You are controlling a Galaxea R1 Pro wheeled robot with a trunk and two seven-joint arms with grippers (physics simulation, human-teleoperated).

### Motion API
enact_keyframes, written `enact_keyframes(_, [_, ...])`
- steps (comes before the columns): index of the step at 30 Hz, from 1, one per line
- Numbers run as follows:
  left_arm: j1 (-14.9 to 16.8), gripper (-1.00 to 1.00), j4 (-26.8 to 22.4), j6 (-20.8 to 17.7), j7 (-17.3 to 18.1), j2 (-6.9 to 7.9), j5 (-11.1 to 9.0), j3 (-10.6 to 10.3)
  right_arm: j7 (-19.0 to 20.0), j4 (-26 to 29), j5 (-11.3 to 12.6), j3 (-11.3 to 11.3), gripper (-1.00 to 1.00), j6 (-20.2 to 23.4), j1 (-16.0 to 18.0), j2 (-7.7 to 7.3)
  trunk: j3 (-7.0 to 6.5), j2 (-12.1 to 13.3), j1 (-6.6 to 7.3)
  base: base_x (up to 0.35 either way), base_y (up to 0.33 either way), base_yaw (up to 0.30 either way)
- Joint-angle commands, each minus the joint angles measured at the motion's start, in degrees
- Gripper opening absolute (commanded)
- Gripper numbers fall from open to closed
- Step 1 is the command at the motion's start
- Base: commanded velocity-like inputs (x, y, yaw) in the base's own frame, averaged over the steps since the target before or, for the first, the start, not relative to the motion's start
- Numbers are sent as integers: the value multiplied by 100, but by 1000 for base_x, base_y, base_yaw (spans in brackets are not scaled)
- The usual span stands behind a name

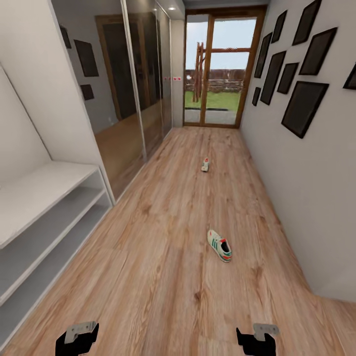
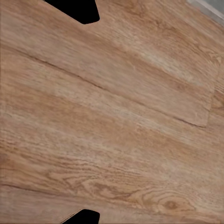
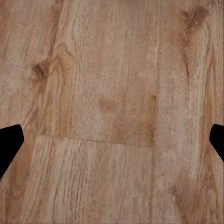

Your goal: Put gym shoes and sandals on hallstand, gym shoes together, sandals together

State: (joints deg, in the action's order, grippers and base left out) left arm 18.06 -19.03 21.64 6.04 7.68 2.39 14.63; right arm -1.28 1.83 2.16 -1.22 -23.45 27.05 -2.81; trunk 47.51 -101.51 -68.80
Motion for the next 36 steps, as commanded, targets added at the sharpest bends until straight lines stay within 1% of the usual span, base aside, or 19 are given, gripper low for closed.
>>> enact_keyframes(1, [5,100,5,16,46,-3,25,49,5,-4,22,-8,100,-19,2,0,4,-2,-3,338,-116,156])
enact_keyframes(9, [5,100,5,16,46,-3,25,49,14,0,22,-6,100,-19,2,0,4,-2,-3,333,-127,61])
enact_keyframes(36, [11,100,7,30,46,-3,19,50,29,-8,18,-3,100,-19,2,0,4,-2,-3,301,-148,6])
